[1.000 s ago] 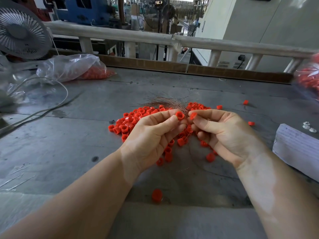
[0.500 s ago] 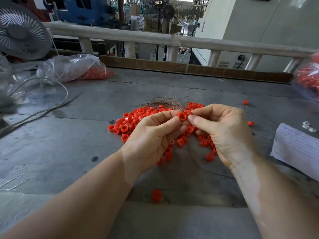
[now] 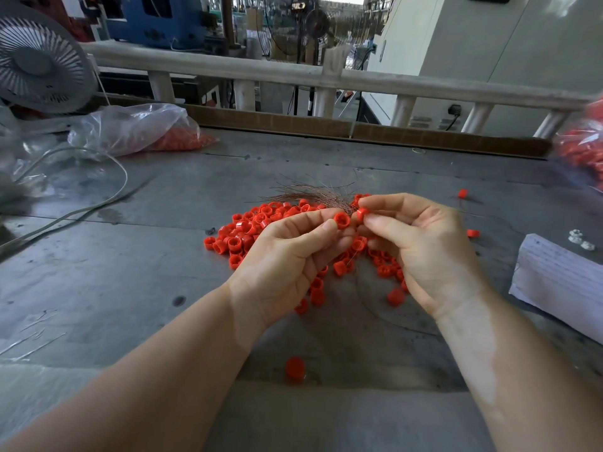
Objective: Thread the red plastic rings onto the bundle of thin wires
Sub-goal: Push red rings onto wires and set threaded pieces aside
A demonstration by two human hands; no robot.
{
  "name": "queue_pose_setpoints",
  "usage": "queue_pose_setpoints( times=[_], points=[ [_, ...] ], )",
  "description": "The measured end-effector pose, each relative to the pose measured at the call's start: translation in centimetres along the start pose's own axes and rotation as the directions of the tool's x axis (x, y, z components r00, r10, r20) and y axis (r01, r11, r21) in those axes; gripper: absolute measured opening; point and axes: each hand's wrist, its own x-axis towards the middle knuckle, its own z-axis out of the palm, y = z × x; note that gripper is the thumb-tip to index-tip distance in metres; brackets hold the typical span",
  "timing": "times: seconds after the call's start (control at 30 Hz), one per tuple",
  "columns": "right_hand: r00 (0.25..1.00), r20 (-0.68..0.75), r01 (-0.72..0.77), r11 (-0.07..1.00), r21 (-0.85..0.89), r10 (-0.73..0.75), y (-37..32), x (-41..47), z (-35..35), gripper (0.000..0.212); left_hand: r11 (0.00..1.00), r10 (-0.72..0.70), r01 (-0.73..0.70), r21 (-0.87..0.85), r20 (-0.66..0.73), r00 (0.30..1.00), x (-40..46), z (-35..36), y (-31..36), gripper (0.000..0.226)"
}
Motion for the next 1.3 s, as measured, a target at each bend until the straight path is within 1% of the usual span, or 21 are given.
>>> queue_pose_setpoints(
  times=[0.07,0.13,0.2,0.27,0.4,0.47,0.53,0.6,0.7,0.73,0.83,1.07,1.1,1.2,1.3],
  points=[
    [0.993,0.023,-0.115,0.985,0.127,0.113,-0.16,0.1,0.03,0.019,1.0,0.0,0.0,-0.001,-0.005,1.0,0.01,0.02,0.0,0.02],
    [0.979,0.049,-0.203,0.956,0.212,0.197,-0.29,0.22,-0.01,0.013,1.0,0.003,-0.003,0.002,-0.009,1.0,0.03,0.04,-0.02,0.019],
    [0.965,0.078,-0.262,0.926,0.27,0.25,-0.36,0.3,-0.05,0.009,1.0,0.006,-0.006,0.004,-0.008,1.0,0.04,0.01,-0.04,0.018],
    [0.956,0.1,-0.293,0.907,0.303,0.275,-0.31,0.34,-0.12,0.01,1.0,0.003,-0.003,0.002,-0.008,1.0,0.06,-0.06,-0.04,0.017],
    [0.96,0.105,-0.278,0.917,0.287,0.258,0.0,0.42,-0.23,0.016,1.0,0.004,-0.004,0.01,-0.005,1.0,0.1,-0.13,-0.07,0.019],
    [0.965,0.1,-0.261,0.923,0.283,0.242,0.03,0.47,-0.2,0.028,1.0,0.009,-0.009,0.007,-0.013,1.0,0.13,-0.13,-0.08,0.017],
    [0.966,0.095,-0.258,0.92,0.296,0.241,0.06,0.45,-0.2,0.033,1.0,0.013,-0.013,0.01,-0.019,1.0,0.15,-0.14,-0.06,0.016],
    [0.964,0.096,-0.266,0.916,0.301,0.248,0.08,0.43,-0.15,0.029,1.0,0.014,-0.013,0.015,-0.012,1.0,0.12,-0.17,-0.06,0.016],
    [0.957,0.096,-0.29,0.905,0.31,0.274,0.01,0.46,-0.1,0.014,1.0,0.011,-0.011,0.029,0.008,1.0,0.06,-0.25,0.03,0.016],
    [0.955,0.096,-0.298,0.901,0.314,0.282,-0.06,0.46,-0.13,0.013,0.999,0.011,-0.011,0.031,0.013,1.0,0.05,-0.25,0.03,0.016],
    [0.95,0.087,-0.313,0.901,0.301,0.301,-0.2,0.42,-0.2,0.018,0.999,0.02,-0.02,0.029,0.013,1.0,0.09,-0.28,0.06,0.016],
    [0.965,0.054,-0.261,0.924,0.278,0.256,-0.24,0.42,-0.26,0.013,0.999,0.033,-0.033,0.03,-0.017,0.999,0.23,-0.29,-0.1,0.015],
    [0.967,0.051,-0.253,0.926,0.281,0.249,-0.25,0.41,-0.25,0.013,0.999,0.033,-0.033,0.03,-0.017,0.999,0.22,-0.32,-0.1,0.015],
    [0.969,0.03,-0.241,0.921,0.306,0.244,-0.18,0.47,-0.2,0.023,0.999,0.035,-0.035,0.03,-0.015,0.999,0.24,-0.38,-0.1,0.015],
    [0.965,0.047,-0.258,0.902,0.345,0.258,-0.19,0.45,-0.24,0.023,0.999,0.036,-0.035,0.033,-0.017,0.999,0.3,-0.38,-0.12,0.015]
  ],
)
